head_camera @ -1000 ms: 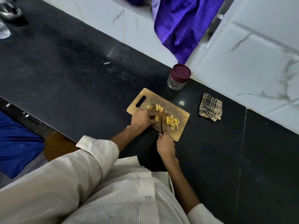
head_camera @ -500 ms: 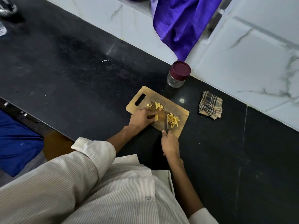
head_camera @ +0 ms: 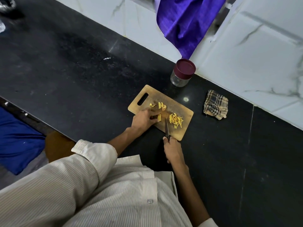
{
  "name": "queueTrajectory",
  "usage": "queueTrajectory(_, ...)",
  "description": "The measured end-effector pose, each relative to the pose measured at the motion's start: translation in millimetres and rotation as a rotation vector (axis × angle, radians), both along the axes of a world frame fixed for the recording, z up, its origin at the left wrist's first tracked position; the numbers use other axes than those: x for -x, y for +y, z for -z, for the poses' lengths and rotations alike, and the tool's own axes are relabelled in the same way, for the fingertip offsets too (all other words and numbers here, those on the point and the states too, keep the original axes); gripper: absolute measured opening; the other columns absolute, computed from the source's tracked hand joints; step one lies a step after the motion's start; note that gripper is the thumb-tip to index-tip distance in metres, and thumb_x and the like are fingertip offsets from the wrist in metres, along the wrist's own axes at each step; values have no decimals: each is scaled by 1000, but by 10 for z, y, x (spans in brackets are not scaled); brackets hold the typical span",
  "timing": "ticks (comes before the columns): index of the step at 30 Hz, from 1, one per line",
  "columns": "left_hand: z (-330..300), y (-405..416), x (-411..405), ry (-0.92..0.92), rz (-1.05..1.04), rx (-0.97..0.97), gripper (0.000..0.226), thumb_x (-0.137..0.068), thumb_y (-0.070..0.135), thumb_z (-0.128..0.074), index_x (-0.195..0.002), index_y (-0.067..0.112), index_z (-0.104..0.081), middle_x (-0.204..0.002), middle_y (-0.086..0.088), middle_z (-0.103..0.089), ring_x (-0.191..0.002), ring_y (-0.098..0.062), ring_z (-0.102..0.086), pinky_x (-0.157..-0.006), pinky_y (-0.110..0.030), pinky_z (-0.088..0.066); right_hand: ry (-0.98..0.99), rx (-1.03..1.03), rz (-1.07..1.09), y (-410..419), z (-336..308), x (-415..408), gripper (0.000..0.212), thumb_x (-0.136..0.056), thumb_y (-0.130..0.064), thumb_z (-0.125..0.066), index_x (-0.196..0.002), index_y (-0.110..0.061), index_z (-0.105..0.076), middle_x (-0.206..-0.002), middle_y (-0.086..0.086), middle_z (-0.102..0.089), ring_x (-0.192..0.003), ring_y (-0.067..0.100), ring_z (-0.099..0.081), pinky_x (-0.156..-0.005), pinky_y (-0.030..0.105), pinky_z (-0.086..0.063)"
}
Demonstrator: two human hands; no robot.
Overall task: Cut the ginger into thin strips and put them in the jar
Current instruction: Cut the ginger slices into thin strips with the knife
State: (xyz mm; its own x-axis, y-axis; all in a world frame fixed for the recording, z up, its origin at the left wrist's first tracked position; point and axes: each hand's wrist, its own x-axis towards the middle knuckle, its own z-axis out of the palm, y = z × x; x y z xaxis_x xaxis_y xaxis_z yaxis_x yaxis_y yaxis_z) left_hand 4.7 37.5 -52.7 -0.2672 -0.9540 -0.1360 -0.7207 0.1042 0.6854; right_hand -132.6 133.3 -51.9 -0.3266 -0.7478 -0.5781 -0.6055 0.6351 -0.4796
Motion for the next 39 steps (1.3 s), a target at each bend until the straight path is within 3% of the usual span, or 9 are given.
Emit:
queueTrajectory(2,6,7,1,-5,-5,-5,41,-87,29,-67,-128,29,-60,-112,1,-56,-100,-17,-55,-79,-30,-44,-20,-21,-6,18,8,25,35,-103,-43,-39,-115,-14,-55,-108,19,-65,-84,32,-63,-59,43,-58)
queueTrajectory(4,4,18,-4,-20,-8,-8,42,-88,31,-67,-129,31,-58,-106,3,-53,-98,-16,-54,-79,-31,-43,-41,-49,-13,16,15,58,36,-104,-42,-38,-120,-14,-54,-107,17,-62,-80,28,-59,-40,28,-46)
queueTrajectory(6,1,18,-3,-22,-4,-3,43,-88,31,-67,-130,32,-57,-101,6,-49,-97,-16,-52,-77,-29,-41,-64,-74,-14,11,0,100,36,-104,-42,-38,-123,-15,-54,-103,12,-58,-80,26,-56,-35,22,-40)
queueTrajectory(23,12,23,-1,-17,-11,21,43,-88,29,-66,-130,27,-58,-113,2,-55,-97,-13,-53,-76,-24,-40,-71,-24,-13,-26,-107,100,37,-105,-40,-39,-120,-11,-54,-96,11,-57,-59,19,-55,-37,23,-41)
queueTrajectory(30,62,40,29,-12,-31,28,42,-87,30,-68,-128,28,-60,-118,4,-56,-101,-15,-57,-85,-34,-51,-101,0,-14,-25,-174,50,35,-105,-38,-38,-116,-9,-54,-80,7,-58,-47,14,-52,-36,23,-39)
queueTrajectory(39,67,31,23,-32,-16,18,42,-88,32,-66,-129,30,-59,-117,3,-56,-101,-16,-56,-87,-40,-50,-93,14,-62,-148,-198,12,34,-105,-39,-39,-118,-11,-53,-90,10,-58,-49,15,-53,-37,23,-40)
